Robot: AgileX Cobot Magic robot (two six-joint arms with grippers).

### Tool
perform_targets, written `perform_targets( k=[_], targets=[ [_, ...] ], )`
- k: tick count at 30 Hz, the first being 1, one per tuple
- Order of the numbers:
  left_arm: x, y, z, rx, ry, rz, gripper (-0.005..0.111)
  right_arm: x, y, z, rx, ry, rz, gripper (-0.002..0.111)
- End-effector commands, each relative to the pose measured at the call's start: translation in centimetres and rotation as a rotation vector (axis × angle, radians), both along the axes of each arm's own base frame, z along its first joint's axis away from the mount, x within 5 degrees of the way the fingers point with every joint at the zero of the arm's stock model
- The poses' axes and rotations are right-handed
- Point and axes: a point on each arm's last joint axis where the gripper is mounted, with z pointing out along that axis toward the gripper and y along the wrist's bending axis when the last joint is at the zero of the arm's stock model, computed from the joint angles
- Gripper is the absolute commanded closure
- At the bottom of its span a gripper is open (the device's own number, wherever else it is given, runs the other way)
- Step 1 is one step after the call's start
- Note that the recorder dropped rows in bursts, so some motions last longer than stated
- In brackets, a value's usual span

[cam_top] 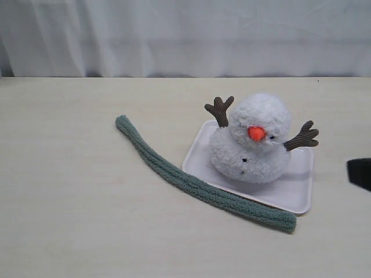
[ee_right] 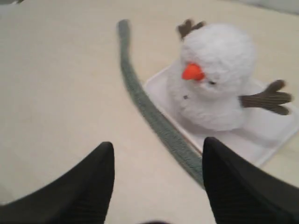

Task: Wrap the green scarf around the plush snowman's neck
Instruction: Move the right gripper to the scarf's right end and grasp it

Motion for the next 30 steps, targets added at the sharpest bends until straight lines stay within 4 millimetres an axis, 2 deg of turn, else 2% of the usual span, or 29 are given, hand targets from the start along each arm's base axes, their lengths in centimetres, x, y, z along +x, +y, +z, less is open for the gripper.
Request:
perform_targets(
  k=[1,4,9,14,20,30],
  targets=[
    [0.0,0.0,0.0,-0.008,-0.006,0.002,0.107,1.6,0.9,-2.2,-0.017,0.062,0.170,0.054],
    [0.0,0.0,0.0,-0.008,-0.006,0.002,0.107,3.1,0.7,-4.0,-0.060,0.101,0.166,0.054],
    [0.0,0.0,0.0,-0.008,-0.006,0.002,0.107,5.9,0.8,-7.1,-0.244,0.215,0.182,0.054],
    [0.0,0.0,0.0,-0.008,-0.006,0.002,0.107,8.5,2.3,-10.3,-0.409,0.279,0.246,0.054],
    [0.0,0.0,0.0,-0.008,-0.006,0.002,0.107,11.2,3.8,-13.9,-0.492,0.286,0.294,0.054],
    [0.0,0.0,0.0,-0.008,-0.006,0.002,0.107,13.9,4.2,-19.2,-0.608,0.321,0.364,0.054]
  ],
)
